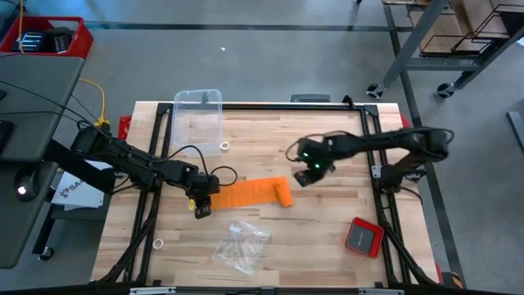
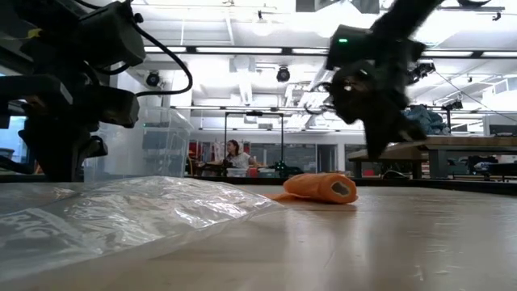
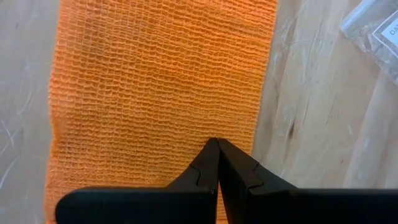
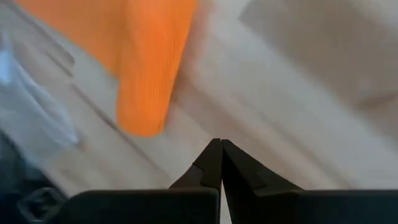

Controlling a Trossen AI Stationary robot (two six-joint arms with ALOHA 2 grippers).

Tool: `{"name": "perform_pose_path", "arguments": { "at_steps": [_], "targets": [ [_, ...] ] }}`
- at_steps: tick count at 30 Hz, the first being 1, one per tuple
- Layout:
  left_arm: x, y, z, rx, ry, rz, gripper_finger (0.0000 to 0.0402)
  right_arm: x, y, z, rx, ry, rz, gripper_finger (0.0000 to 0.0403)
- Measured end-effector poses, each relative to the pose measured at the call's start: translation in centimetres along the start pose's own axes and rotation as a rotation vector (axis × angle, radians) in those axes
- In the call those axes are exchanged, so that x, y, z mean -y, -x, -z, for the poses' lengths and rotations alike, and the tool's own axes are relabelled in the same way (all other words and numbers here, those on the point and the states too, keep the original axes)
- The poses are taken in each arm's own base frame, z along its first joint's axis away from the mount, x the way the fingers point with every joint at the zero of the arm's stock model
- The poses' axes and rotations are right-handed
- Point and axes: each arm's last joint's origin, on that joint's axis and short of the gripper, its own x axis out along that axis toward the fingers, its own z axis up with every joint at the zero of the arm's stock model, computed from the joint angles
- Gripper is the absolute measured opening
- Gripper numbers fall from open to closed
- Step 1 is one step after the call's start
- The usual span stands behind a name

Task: Roll bandage
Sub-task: Roll the orange bandage

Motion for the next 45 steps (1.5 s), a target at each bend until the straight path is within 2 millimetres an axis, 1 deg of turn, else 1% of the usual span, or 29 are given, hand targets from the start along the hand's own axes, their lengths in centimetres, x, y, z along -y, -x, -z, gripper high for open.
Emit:
{"name": "perform_pose_path", "arguments": {
  "at_steps": [3,6,9,12,17,21,25,28,32,37,41,45],
  "targets": [
    [0.1,0.1,-0.1,-0.002,0.002,0.005,0.0,1.0,-0.6,2.0,0.03,-0.071,-0.089,0.0],
    [0.3,0.4,-0.4,-0.006,0.006,-0.002,0.0,0.8,-0.5,3.3,0.084,-0.084,-0.189,0.0],
    [0.6,0.8,-1.0,0.012,0.004,0.005,0.0,0.6,-0.6,4.0,0.118,-0.091,-0.209,0.0],
    [1.1,1.3,-1.7,0.043,-0.005,0.022,0.0,0.5,-0.9,4.1,0.115,-0.083,-0.206,0.0],
    [1.7,2.2,-2.9,0.103,-0.08,0.019,0.0,0.2,-1.8,3.3,0.132,-0.067,-0.234,0.0],
    [2.1,2.9,-3.9,0.183,-0.104,-0.05,0.0,0.2,-3.1,2.9,0.107,-0.049,-0.238,0.0],
    [2.3,3.5,-5.2,0.23,-0.122,-0.064,0.0,0.6,-4.5,2.6,0.076,-0.06,-0.198,0.0],
    [2.5,3.1,-6.4,0.23,-0.151,-0.076,0.0,0.7,-5.5,2.6,0.074,-0.056,-0.18,0.0],
    [2.7,2.1,-8.4,0.209,-0.165,-0.096,0.0,0.1,-6.8,2.4,0.1,-0.031,-0.219,0.0],
    [3.0,0.8,-10.5,0.227,-0.144,-0.125,0.0,-0.1,-7.7,2.8,0.122,-0.123,-0.189,0.0],
    [3.2,0.1,-10.9,0.231,-0.167,-0.123,0.0,-0.7,-7.6,3.4,0.132,-0.137,-0.206,0.0],
    [3.4,-0.1,-10.5,0.203,-0.239,-0.133,0.0,-0.9,-6.6,4.6,0.134,-0.181,-0.162,0.0]
  ]
}}
